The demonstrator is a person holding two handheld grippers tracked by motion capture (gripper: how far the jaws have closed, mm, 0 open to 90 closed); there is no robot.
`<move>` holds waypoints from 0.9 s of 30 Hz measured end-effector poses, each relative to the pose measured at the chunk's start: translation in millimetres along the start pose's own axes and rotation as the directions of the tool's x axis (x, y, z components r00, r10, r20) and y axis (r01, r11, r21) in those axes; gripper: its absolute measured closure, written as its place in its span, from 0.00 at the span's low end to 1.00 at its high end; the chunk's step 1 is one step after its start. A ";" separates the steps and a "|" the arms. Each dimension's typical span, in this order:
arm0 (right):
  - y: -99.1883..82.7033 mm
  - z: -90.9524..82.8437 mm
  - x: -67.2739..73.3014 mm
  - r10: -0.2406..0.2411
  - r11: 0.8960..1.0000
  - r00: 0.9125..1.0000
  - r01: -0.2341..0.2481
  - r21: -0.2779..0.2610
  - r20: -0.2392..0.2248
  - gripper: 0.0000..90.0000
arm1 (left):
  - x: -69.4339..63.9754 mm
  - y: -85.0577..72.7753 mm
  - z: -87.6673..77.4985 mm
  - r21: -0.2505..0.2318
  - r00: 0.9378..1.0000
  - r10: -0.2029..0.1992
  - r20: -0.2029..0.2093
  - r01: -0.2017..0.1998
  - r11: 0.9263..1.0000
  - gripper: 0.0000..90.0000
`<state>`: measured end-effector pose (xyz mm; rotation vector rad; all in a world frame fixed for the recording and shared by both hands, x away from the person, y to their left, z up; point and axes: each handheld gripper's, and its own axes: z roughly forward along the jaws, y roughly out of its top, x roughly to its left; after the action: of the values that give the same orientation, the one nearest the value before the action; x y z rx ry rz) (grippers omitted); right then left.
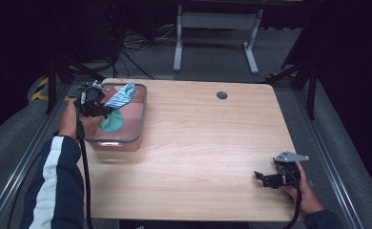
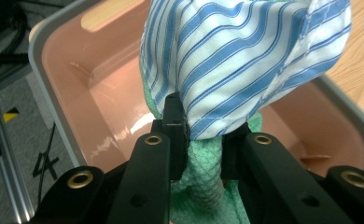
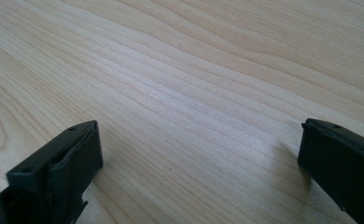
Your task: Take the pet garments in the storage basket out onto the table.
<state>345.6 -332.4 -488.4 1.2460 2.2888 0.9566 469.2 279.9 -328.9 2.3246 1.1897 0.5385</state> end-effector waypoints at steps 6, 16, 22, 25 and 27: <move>0.0 -0.1 0.0 0.000 1.000 1.000 0.000 0.000 0.000 0.00 | -8.6 3.4 -10.8 -0.056 1.000 0.017 0.004 -0.017 0.998 0.87; 0.0 -0.1 0.0 0.000 1.000 1.000 0.000 0.000 0.000 0.00 | -28.4 13.6 -25.3 -0.112 0.997 0.074 0.031 -0.070 0.991 0.87; 0.0 -0.1 0.0 -0.001 1.000 1.000 0.001 0.000 0.001 0.00 | -42.8 21.0 -30.8 -0.132 0.991 0.127 0.050 -0.119 0.984 0.87; 0.0 -0.1 0.0 0.000 1.000 1.000 0.000 0.000 0.000 0.00 | -50.9 25.1 -31.8 -0.137 0.986 0.154 0.063 -0.144 0.980 0.87; 0.0 -0.1 0.0 0.000 1.000 1.000 0.000 0.000 0.000 0.00 | -56.9 28.0 -31.8 -0.143 0.983 0.170 0.072 -0.159 0.977 0.87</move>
<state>345.5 -332.4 -488.4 1.2465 2.2886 0.9566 439.1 225.7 -294.4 2.3154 0.8979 0.5552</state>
